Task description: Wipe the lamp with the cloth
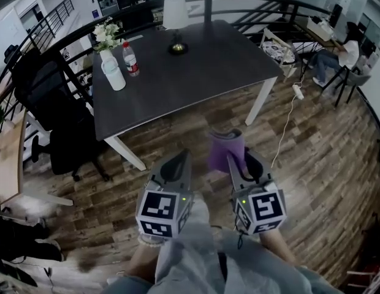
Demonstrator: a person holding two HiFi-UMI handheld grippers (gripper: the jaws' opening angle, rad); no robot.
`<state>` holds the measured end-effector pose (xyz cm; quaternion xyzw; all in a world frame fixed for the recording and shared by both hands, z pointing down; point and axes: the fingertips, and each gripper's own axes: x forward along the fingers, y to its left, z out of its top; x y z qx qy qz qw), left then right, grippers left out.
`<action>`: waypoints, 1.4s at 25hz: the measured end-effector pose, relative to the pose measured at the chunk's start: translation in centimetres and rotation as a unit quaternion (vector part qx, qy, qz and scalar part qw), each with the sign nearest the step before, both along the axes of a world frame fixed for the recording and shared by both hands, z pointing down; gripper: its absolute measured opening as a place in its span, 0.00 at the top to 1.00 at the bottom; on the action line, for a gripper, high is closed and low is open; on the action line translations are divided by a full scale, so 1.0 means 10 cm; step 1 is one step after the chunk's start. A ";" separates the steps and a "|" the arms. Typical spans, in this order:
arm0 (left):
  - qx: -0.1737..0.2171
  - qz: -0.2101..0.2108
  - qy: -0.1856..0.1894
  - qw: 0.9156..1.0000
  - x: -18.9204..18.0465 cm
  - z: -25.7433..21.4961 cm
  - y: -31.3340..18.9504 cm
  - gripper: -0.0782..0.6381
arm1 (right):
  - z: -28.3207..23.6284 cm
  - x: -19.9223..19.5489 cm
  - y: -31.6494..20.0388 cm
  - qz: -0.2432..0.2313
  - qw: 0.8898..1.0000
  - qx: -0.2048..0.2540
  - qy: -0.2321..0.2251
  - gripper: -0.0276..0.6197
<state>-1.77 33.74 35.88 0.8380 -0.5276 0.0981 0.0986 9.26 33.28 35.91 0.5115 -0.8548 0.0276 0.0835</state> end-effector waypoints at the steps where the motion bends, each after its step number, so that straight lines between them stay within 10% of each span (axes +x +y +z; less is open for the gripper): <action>1: 0.002 -0.001 -0.001 1.000 -0.01 -0.02 -0.11 0.88 | -0.01 -0.01 -0.11 0.000 1.000 0.001 0.000 0.81; 19: 0.006 -0.004 -0.004 1.000 -0.18 -0.17 -1.95 0.88 | -0.12 -0.14 -1.92 -0.003 1.000 0.001 0.004 0.81; 35: 0.009 -0.028 -0.019 0.999 -0.42 -0.03 -2.46 0.88 | -0.05 -0.29 -2.60 -0.011 1.000 -0.003 0.001 0.81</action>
